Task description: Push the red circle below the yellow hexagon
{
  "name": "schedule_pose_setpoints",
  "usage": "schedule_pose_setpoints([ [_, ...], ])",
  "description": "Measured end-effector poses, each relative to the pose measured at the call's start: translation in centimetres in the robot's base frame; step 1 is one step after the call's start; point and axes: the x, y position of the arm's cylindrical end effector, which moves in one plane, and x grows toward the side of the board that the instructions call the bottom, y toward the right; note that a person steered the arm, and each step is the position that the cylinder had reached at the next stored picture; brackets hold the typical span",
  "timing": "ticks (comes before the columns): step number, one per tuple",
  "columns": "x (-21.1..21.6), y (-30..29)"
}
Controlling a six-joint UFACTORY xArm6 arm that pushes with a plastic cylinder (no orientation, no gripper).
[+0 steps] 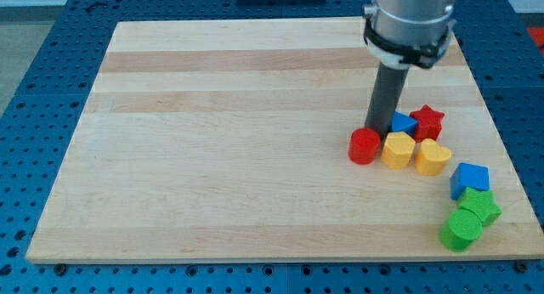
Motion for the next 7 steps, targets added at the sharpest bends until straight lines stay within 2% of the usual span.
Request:
schedule_pose_setpoints([
  [1,3.4,0.0],
  [3,4.6,0.0],
  [5,-0.2,-4.8],
  [7,2.4,-4.9],
])
